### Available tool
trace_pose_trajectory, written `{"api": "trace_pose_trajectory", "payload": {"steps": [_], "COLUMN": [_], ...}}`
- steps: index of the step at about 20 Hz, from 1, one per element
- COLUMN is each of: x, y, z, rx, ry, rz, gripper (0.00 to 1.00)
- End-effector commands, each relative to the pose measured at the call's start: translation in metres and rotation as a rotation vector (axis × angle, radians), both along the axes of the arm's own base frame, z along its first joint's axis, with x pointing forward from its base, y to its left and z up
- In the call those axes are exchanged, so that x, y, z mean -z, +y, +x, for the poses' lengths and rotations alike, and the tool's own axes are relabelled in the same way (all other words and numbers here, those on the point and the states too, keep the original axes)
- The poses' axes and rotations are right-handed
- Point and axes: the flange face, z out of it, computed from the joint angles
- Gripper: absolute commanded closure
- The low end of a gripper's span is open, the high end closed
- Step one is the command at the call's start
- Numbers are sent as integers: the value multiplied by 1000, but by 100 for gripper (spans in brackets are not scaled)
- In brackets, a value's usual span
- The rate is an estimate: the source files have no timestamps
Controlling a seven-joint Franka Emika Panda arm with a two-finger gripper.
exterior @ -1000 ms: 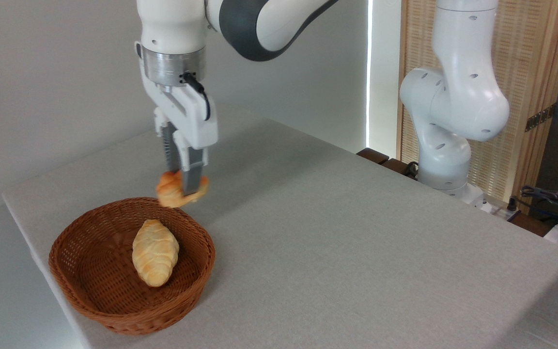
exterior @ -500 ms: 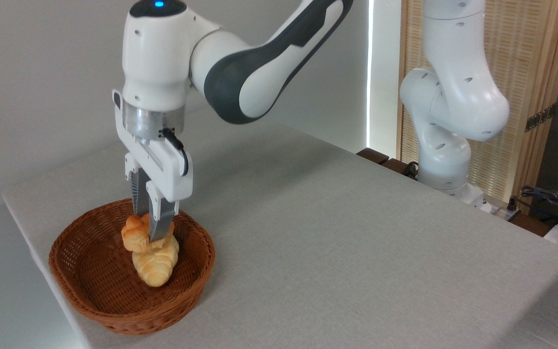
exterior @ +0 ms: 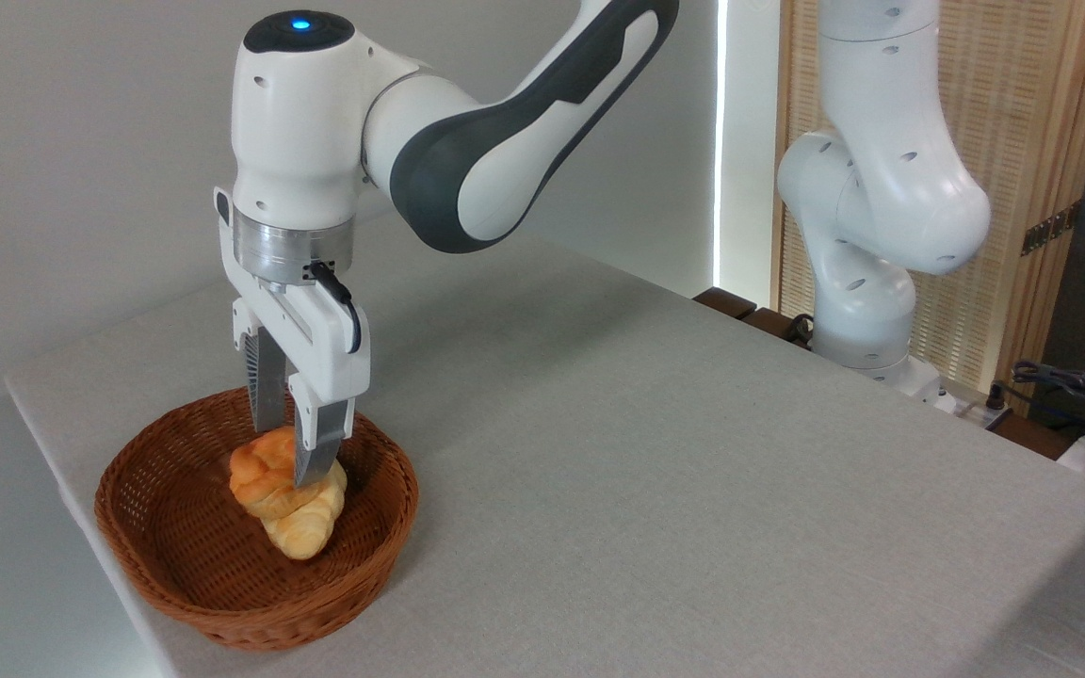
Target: Put bread into the basket
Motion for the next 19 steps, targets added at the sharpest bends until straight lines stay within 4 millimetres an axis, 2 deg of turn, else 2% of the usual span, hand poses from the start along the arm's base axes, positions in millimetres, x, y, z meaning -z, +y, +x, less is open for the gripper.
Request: {"api": "trace_pose_trajectory", "payload": {"steps": [1,4,6,9,11,13,15,18,19], "x": [-13,-52,-81,-108,-114,-110,-110,-110,-111], "y": [6,15,29,33,40,46,60,63,70], "z": [2,-5,-8,-17,-23,-29,-30,-29,-29], "rx": [-11,-8,-6,-34,-66,-71,-92,-99,-111], "ry": [-22,-1,52,104,114,158,182,184,183], "rz": [-9,-19,-18,3,89,148,150,139,138], "gripper": [0,0,0,0,0,0,0,0,0]}}
